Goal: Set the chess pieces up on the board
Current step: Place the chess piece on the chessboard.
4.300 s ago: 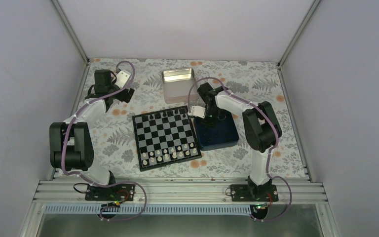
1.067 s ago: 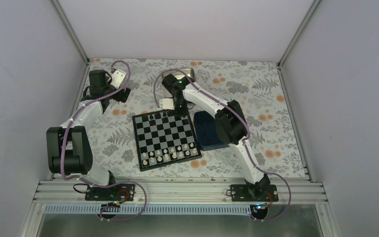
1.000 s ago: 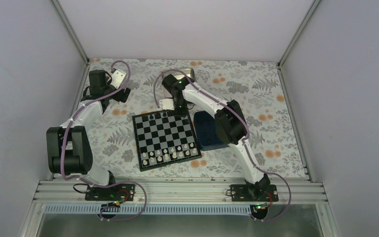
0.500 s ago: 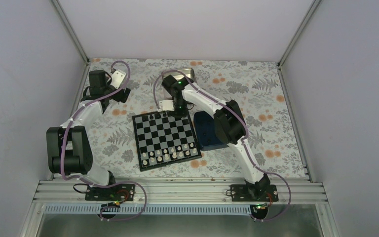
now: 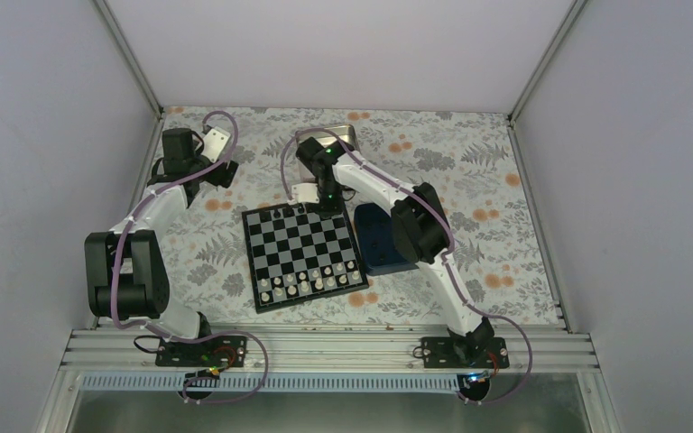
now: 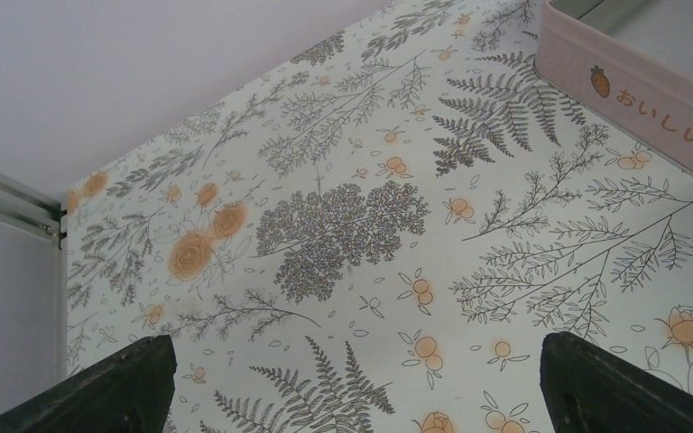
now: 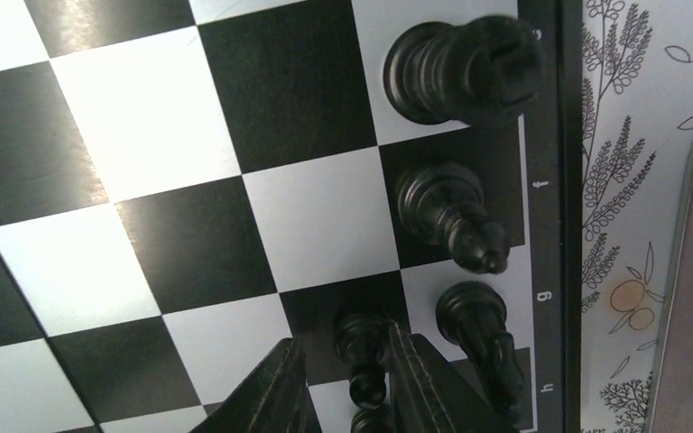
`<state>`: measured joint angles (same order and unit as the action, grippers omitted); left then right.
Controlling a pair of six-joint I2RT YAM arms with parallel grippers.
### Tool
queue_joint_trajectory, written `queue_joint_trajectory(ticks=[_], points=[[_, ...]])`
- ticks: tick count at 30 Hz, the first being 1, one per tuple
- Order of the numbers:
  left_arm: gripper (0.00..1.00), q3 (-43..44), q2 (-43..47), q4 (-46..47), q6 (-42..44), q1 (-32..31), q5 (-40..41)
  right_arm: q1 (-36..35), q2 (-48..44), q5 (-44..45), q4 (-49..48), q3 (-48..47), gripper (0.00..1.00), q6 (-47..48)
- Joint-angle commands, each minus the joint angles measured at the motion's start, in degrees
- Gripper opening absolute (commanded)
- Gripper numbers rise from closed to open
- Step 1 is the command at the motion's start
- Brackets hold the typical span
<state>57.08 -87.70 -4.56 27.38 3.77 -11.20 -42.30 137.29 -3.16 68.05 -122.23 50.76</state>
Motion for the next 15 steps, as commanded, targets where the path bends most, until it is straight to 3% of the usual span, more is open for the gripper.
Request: queue_joint_trajectory(ticks=[1, 9, 15], points=[[1.0, -0.43, 0.67, 1.7, -0.83, 0.36, -1.37, -0.1, -4.43, -1.31, 2.23, -1.08, 0.27, -0.53], [1.0, -0.1, 1.11, 1.0, -0.79, 0.36, -1.51, 0.8, -12.28, -5.08, 5.64, -0.46, 0.27, -0.97], [1.0, 3.61, 0.51, -2.24, 0.7, -0.13, -2.66, 4.07, -20.84, -5.68, 5.11, 5.25, 0.28, -1.21]])
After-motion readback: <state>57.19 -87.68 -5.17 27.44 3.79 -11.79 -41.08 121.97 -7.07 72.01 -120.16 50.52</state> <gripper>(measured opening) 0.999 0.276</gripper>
